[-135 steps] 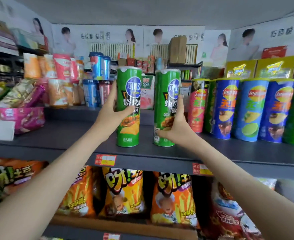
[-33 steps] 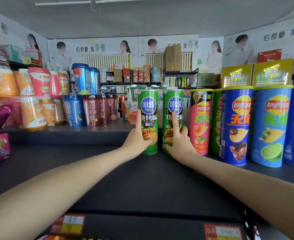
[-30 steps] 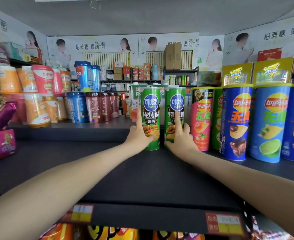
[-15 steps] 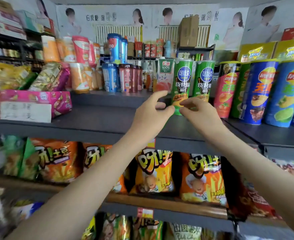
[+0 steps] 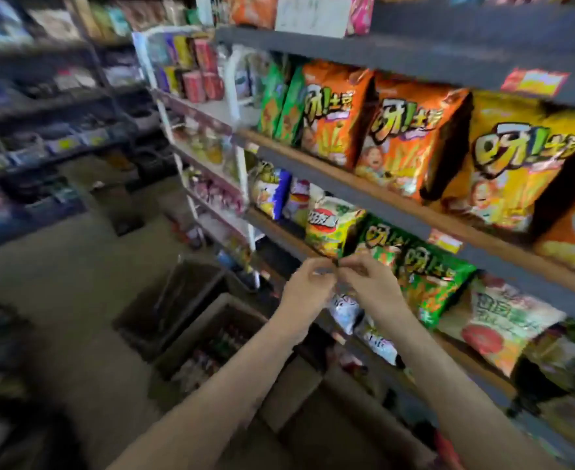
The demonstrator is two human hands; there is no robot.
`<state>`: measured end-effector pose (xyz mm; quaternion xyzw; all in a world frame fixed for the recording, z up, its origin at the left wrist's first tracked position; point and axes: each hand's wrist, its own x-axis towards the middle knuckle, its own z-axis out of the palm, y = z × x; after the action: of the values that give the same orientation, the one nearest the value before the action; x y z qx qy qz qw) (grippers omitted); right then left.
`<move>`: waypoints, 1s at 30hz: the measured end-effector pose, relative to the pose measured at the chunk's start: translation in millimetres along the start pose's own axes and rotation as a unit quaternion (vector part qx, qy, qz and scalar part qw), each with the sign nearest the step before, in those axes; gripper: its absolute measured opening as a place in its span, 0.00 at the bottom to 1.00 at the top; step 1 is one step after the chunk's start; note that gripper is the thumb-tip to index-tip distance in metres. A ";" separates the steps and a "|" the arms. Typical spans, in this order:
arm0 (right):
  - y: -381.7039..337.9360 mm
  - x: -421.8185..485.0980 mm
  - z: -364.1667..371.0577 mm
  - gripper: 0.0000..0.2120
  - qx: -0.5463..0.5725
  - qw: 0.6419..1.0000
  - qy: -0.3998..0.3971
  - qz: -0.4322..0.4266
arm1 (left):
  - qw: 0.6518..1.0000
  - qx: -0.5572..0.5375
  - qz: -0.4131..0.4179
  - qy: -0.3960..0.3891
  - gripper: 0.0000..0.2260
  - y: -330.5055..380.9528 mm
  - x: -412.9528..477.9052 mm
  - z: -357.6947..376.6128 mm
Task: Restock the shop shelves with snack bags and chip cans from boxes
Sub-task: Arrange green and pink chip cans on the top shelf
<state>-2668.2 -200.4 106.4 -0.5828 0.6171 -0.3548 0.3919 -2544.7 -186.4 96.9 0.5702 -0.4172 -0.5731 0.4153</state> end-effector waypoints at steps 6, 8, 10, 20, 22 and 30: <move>57.0 -22.2 100.1 0.08 0.027 0.984 -0.149 0.094 | 0.968 -0.091 -0.213 0.095 0.09 -118.0 -36.8 -91.5; 65.3 -26.5 125.8 0.05 0.028 0.974 -0.191 0.121 | 0.964 -0.006 -0.217 0.151 0.07 -148.9 -42.3 -119.6; 76.7 -23.8 148.3 0.03 0.027 0.965 -0.214 0.146 | 0.950 0.003 -0.245 0.192 0.06 -175.8 -42.3 -147.4; 138.3 54.3 280.4 0.12 -0.063 0.943 -0.197 0.260 | 0.917 -0.063 -0.308 0.244 0.12 -291.6 37.3 -284.4; 152.6 76.5 320.6 0.14 -0.078 0.936 -0.196 0.281 | 0.915 -0.056 -0.310 0.251 0.12 -323.5 69.7 -318.5; 262.4 160.7 489.3 0.15 -0.041 0.910 -0.215 0.353 | 0.909 -0.028 -0.322 0.264 0.27 -489.5 193.3 -399.6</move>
<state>-2347.1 -333.3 -355.5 -0.4048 0.6973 -0.0337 0.5906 -2146.2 -221.8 -429.0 0.7919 -0.0702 -0.5158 0.3192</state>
